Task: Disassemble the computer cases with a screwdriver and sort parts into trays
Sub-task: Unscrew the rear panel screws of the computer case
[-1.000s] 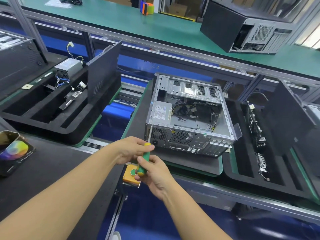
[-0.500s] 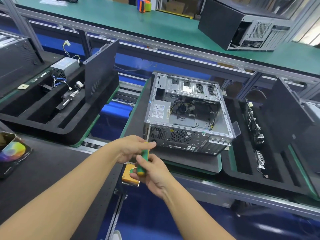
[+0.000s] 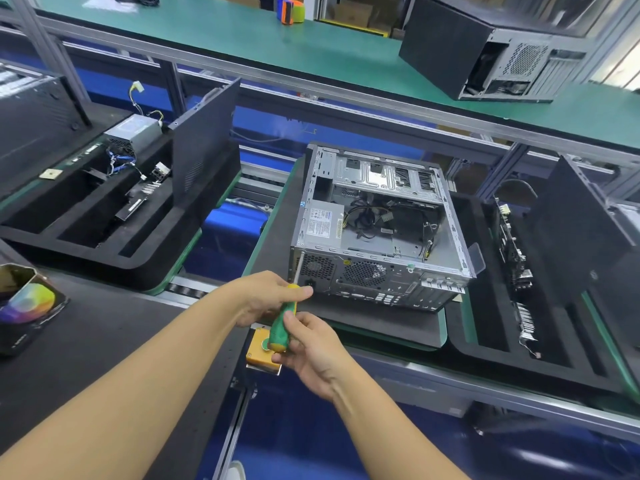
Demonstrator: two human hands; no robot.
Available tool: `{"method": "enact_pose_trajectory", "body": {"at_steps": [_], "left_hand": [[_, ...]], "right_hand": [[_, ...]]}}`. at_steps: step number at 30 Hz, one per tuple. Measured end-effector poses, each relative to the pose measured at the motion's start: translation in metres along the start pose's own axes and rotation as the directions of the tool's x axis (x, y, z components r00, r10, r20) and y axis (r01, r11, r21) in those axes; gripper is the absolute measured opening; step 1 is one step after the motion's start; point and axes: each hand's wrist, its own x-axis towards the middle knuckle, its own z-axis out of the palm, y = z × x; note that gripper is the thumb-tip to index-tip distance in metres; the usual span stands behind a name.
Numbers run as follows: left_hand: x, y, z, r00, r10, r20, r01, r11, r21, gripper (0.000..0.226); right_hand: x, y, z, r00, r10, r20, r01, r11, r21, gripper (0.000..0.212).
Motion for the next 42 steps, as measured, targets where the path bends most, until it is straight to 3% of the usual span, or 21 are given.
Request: {"method": "enact_pose_trajectory", "body": {"at_steps": [3, 6, 9, 12, 16, 19, 21, 25, 29, 31, 36, 42], "left_hand": [[0.002, -0.001, -0.005, 0.997, -0.01, -0.08, 0.009, 1.0, -0.015, 0.045], [0.0, 0.002, -0.009, 0.999, -0.025, -0.041, 0.021, 0.994, -0.105, 0.039], [-0.002, 0.0, -0.01, 0.999, -0.045, 0.019, 0.048, 0.976, -0.212, 0.025], [-0.005, 0.0, -0.008, 0.997, -0.035, 0.073, 0.051, 0.973, -0.225, 0.022], [-0.007, 0.004, -0.003, 1.0, -0.014, -0.024, 0.01, 0.993, -0.121, 0.035], [-0.005, 0.001, -0.005, 0.995, -0.005, -0.098, -0.013, 0.982, -0.189, 0.043], [-0.005, -0.001, -0.008, 0.997, -0.004, -0.077, -0.017, 0.962, -0.271, 0.041], [-0.004, -0.007, -0.008, 1.0, 0.024, 0.003, -0.021, 0.936, -0.353, 0.026], [-0.003, -0.003, -0.008, 0.999, 0.008, 0.049, 0.008, 0.949, -0.315, 0.019], [0.003, 0.003, -0.005, 0.998, -0.017, -0.052, -0.002, 0.935, -0.354, 0.023], [0.028, 0.028, 0.011, 0.934, -0.058, -0.353, -0.125, 0.871, -0.475, 0.025], [0.045, 0.032, 0.019, 0.862, -0.151, -0.485, -0.134, 0.853, -0.504, 0.028]], "right_hand": [[0.001, -0.001, 0.005, 1.0, 0.004, -0.024, -0.005, 0.999, -0.031, 0.051], [0.001, -0.004, 0.004, 0.999, 0.046, 0.026, -0.047, 0.997, 0.056, 0.06], [-0.003, -0.005, -0.004, 0.993, 0.088, 0.078, -0.099, 0.985, 0.143, 0.045], [-0.004, -0.002, -0.01, 0.997, 0.016, 0.075, -0.022, 0.997, 0.075, 0.022], [-0.003, -0.001, -0.002, 0.999, -0.018, 0.027, 0.018, 1.0, -0.02, 0.019], [0.0, -0.002, 0.003, 1.0, -0.016, -0.006, 0.015, 0.999, -0.053, 0.028], [0.0, -0.001, 0.004, 1.0, 0.016, -0.009, -0.016, 1.0, 0.007, 0.039], [-0.005, -0.005, 0.002, 0.985, 0.144, 0.092, -0.161, 0.963, 0.218, 0.038], [-0.005, -0.003, -0.004, 0.993, 0.086, 0.079, -0.1, 0.976, 0.192, 0.027], [-0.004, 0.001, -0.005, 0.999, 0.043, 0.014, -0.044, 0.994, 0.104, 0.016], [0.002, 0.005, 0.001, 0.995, 0.015, -0.094, -0.019, 0.999, -0.043, 0.036], [0.002, 0.001, 0.004, 0.993, 0.043, -0.112, -0.052, 0.996, -0.075, 0.036]]}}
